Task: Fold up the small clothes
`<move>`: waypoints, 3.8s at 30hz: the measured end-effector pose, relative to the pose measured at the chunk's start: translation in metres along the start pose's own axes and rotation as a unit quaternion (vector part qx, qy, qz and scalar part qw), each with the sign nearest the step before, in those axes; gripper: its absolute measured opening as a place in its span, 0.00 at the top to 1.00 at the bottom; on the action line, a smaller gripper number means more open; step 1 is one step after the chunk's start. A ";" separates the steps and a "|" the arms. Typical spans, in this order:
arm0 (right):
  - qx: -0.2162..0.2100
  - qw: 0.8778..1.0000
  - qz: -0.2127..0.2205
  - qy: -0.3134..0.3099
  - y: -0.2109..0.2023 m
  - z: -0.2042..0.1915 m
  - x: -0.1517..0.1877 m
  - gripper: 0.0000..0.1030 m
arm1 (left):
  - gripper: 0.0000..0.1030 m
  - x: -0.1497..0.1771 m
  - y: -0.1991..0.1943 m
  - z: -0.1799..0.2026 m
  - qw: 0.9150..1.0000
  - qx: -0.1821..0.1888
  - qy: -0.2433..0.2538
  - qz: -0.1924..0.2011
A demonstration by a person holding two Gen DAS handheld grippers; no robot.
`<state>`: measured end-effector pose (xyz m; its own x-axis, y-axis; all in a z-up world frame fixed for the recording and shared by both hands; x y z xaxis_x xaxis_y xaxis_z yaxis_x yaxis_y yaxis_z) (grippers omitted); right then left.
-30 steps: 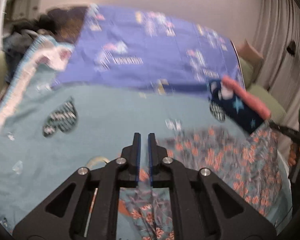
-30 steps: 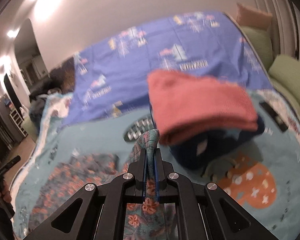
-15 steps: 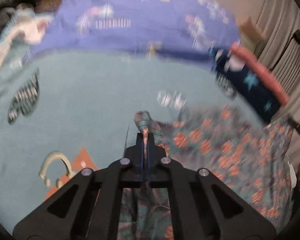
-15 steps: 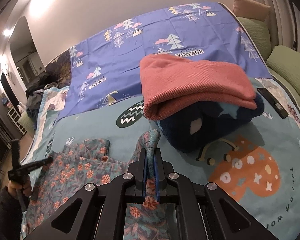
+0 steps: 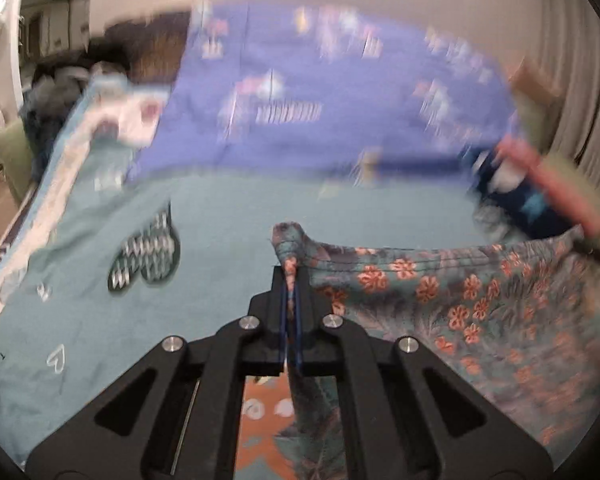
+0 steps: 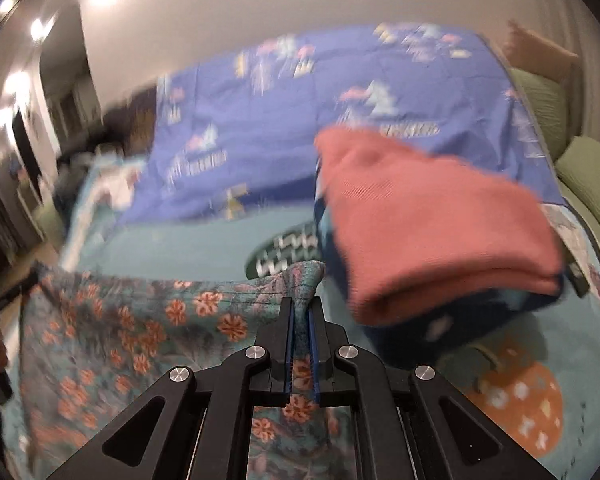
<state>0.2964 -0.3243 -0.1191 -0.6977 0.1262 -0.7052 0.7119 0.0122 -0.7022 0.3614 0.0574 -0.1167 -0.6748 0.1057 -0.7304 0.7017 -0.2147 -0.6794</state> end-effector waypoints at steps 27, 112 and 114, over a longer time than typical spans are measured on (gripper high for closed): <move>-0.064 0.985 -0.066 0.144 -0.147 0.034 0.187 0.77 | 0.42 0.181 -0.138 0.028 0.988 0.127 -0.077 -0.051; -0.089 0.988 -0.072 0.105 0.003 0.061 0.059 0.53 | 0.95 0.049 0.024 0.009 0.992 0.089 -0.064 -0.060; -0.099 0.986 -0.069 0.111 0.002 0.057 0.055 0.53 | 0.95 0.050 0.025 0.009 0.992 0.089 -0.068 -0.062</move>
<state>0.2547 -0.3743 -0.1648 -0.7700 0.3235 -0.5499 0.6284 0.2351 -0.7415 0.3431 0.0492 -0.1690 -0.7866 0.0121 -0.6173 0.5683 -0.3767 -0.7315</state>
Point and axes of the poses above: each gripper's, at about its wrist camera, not at the fingertips, and y roughly the way its jaws point, z to its right, x to its underside, the point moved 9 cm from there along y, roughly the way its jaws point, and after that the axes turned 1 degree about z, right-handed, at the moved point
